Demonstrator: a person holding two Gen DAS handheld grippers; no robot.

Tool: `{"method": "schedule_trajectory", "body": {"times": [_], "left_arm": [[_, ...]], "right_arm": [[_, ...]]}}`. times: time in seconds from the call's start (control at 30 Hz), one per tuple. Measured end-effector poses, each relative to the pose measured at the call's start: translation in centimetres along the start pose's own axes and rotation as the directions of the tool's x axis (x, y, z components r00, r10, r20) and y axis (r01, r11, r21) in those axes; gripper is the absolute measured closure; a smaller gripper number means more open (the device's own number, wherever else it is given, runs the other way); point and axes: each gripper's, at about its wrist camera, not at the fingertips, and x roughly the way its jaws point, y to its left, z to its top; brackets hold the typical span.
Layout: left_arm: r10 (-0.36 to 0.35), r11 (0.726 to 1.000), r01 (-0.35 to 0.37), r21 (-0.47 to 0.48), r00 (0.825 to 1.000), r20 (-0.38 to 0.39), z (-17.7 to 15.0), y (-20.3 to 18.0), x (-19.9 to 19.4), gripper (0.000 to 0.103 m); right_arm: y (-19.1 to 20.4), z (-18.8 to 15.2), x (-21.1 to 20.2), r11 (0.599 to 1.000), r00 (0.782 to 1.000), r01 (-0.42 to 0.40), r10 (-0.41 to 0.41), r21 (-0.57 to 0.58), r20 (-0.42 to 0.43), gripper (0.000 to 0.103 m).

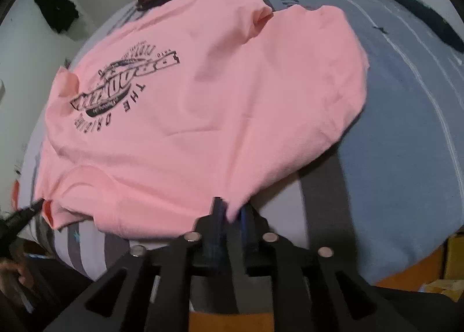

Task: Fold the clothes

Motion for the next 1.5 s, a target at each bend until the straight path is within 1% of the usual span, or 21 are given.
{"method": "schedule_trajectory", "body": {"times": [0.03, 0.07, 0.1, 0.17, 0.23, 0.27, 0.37, 0.43, 0.53, 0.6, 0.67, 0.8, 0.87, 0.97, 1.07, 1.13, 1.2, 1.23, 1.33, 1.4, 1.5], "left_arm": [[0.006, 1.000, -0.006, -0.008, 1.000, 0.024, 0.2, 0.5, -1.0, 0.076], [0.011, 1.000, -0.010, -0.017, 0.999, 0.048, 0.4, 1.0, -2.0, 0.070], [0.015, 0.999, -0.013, -0.029, 0.997, 0.075, 0.9, 1.5, -2.7, 0.061], [0.041, 0.998, -0.034, -0.051, 0.990, 0.132, 2.1, 3.0, -3.9, 0.050], [0.054, 0.997, -0.044, -0.068, 0.986, 0.155, 4.3, 4.4, -3.4, 0.049], [0.057, 0.996, -0.045, -0.080, 0.986, 0.159, 5.6, 5.1, -2.7, 0.049], [0.090, 0.989, -0.071, -0.127, 0.984, 0.154, 9.6, 7.3, -0.2, 0.049], [0.098, 0.989, -0.079, -0.122, 0.983, 0.158, 12.2, 8.2, 1.8, 0.049], [0.116, 0.991, -0.101, -0.083, 0.972, 0.206, 15.5, 9.0, 3.8, 0.049], [0.116, 0.992, -0.100, -0.081, 0.969, 0.218, 17.9, 9.6, 5.3, 0.049], [0.116, 0.992, -0.101, -0.079, 0.971, 0.210, 19.8, 10.3, 6.7, 0.049], [0.074, 0.997, -0.075, -0.002, 0.973, 0.221, 22.8, 10.7, 8.8, 0.049], [0.104, 0.993, -0.113, 0.030, 0.972, 0.212, 23.8, 10.6, 9.7, 0.049], [0.118, 0.992, -0.126, 0.032, 0.976, 0.182, 25.1, 11.2, 11.5, 0.049], [0.060, 0.996, -0.072, 0.057, 0.981, 0.185, 25.7, 11.1, 12.1, 0.050], [0.026, 0.995, -0.043, 0.088, 0.982, 0.188, 25.9, 10.8, 12.4, 0.061], [0.015, 0.995, -0.033, 0.099, 0.985, 0.171, 25.9, 10.5, 12.7, 0.095], [0.005, 0.995, -0.022, 0.096, 0.986, 0.166, 25.8, 10.5, 12.6, 0.100], [-0.017, 0.998, 0.006, 0.061, 0.984, 0.178, 25.5, 11.3, 11.6, 0.101], [0.003, 1.000, -0.007, 0.023, 0.980, 0.200, 25.2, 12.5, 9.9, 0.102], [0.020, 0.999, -0.012, -0.034, 0.968, 0.252, 24.4, 15.0, 6.3, 0.102]], "right_arm": [[-0.4, -0.2, -0.8, 1.000, 1.000, 0.013, -0.013, 0.007, 0.001, 0.084], [-0.9, -0.4, -1.7, 1.000, 1.000, 0.021, -0.021, 0.020, 0.005, 0.084], [-1.5, -0.3, -2.4, 0.999, 1.000, 0.023, -0.023, 0.037, 0.015, 0.084], [-2.5, 0.2, -3.5, 0.997, 0.998, 0.024, -0.029, 0.074, 0.058, 0.081], [-3.6, 1.2, -4.2, 0.995, 0.994, 0.030, -0.040, 0.096, 0.105, 0.078], [-4.0, 2.1, -4.0, 0.995, 0.992, 0.021, -0.033, 0.101, 0.124, 0.076], [-4.2, 5.1, -2.4, 0.995, 0.987, -0.002, -0.014, 0.101, 0.158, 0.075], [-3.7, 7.1, -1.5, 0.997, 0.981, -0.025, 0.010, 0.077, 0.193, 0.075], [-2.5, 9.8, -0.1, 0.999, 0.972, -0.048, 0.041, 0.023, 0.232, 0.075], [-1.2, 11.7, 1.1, 0.998, 0.965, -0.057, 0.061, -0.024, 0.253, 0.075], [-0.4, 13.2, 1.9, 0.996, 0.960, -0.068, 0.082, -0.062, 0.268, 0.075], [1.1, 15.5, 3.7, 0.988, 0.951, -0.107, 0.133, -0.109, 0.280, 0.074], [1.8, 16.3, 4.6, 0.985, 0.948, -0.114, 0.146, -0.127, 0.282, 0.074], [2.6, 17.2, 6.0, 0.984, 0.949, -0.112, 0.148, -0.141, 0.279, 0.074], [3.2, 17.7, 7.0, 0.984, 0.952, -0.117, 0.151, -0.137, 0.267, 0.074], [3.5, 17.9, 7.5, 0.984, 0.953, -0.120, 0.152, -0.134, 0.262, 0.074], [3.6, 18.1, 7.8, 0.984, 0.954, -0.116, 0.148, -0.135, 0.261, 0.074], [3.7, 18.1, 7.9, 0.984, 0.954, -0.116, 0.148, -0.136, 0.260, 0.074], [4.0, 18.4, 8.2, 0.985, 0.956, -0.111, 0.142, -0.135, 0.255, 0.074], [4.3, 18.6, 8.2, 0.985, 0.957, -0.107, 0.139, -0.135, 0.255, 0.074], [4.7, 18.8, 8.3, 0.985, 0.959, -0.106, 0.138, -0.139, 0.249, 0.074]]}}
